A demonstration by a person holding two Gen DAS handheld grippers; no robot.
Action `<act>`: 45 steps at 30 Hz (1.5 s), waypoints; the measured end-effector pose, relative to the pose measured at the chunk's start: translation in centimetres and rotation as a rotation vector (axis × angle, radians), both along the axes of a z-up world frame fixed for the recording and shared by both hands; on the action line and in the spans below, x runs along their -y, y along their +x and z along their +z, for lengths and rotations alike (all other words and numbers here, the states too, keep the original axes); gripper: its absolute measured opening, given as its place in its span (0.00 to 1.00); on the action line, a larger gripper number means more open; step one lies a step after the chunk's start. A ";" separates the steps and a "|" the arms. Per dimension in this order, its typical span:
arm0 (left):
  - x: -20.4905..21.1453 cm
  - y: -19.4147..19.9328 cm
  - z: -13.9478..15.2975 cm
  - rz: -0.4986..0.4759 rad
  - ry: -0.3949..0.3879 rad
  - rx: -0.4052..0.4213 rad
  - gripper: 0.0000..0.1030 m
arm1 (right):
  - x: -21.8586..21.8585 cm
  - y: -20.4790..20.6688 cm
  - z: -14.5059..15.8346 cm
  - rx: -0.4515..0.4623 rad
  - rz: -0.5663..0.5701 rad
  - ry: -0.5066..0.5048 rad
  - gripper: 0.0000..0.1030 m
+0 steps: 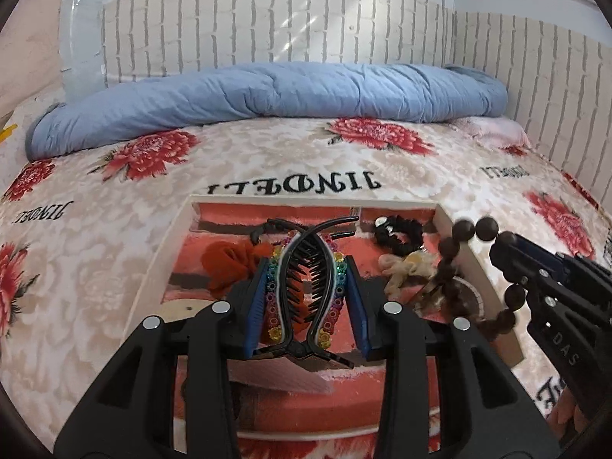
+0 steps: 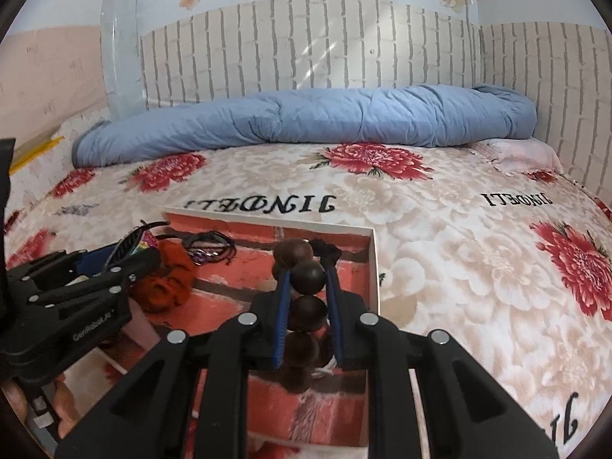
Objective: Organize jewelry
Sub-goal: 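Carry rainbow clip in left tool into tray while right tool carries bracelet there, then open both tools to release rainbow clip and bead bracelet in the tray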
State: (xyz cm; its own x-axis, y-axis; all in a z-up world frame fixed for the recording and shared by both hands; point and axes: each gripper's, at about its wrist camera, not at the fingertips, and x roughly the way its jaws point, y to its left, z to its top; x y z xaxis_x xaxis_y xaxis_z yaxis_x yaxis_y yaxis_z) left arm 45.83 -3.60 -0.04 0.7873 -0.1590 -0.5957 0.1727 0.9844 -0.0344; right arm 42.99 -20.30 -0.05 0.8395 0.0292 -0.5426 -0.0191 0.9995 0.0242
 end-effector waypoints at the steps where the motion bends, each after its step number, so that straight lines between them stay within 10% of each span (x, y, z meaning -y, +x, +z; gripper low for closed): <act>1: 0.0 0.5 -0.4 -0.001 0.002 -0.010 0.35 | 0.1 0.4 -0.2 0.001 -0.004 -0.004 0.19; 21: -1.4 2.7 -3.6 0.039 0.046 -0.038 0.39 | 0.2 2.9 -4.5 -0.085 -0.017 -0.012 0.19; 33: -2.4 2.4 -3.7 0.046 0.001 -0.049 0.76 | 0.7 3.1 -4.8 -0.076 -0.008 0.026 0.20; 45: -3.4 0.7 -2.4 0.049 -0.053 -0.021 0.88 | 1.1 2.2 -4.4 -0.055 -0.020 0.032 0.37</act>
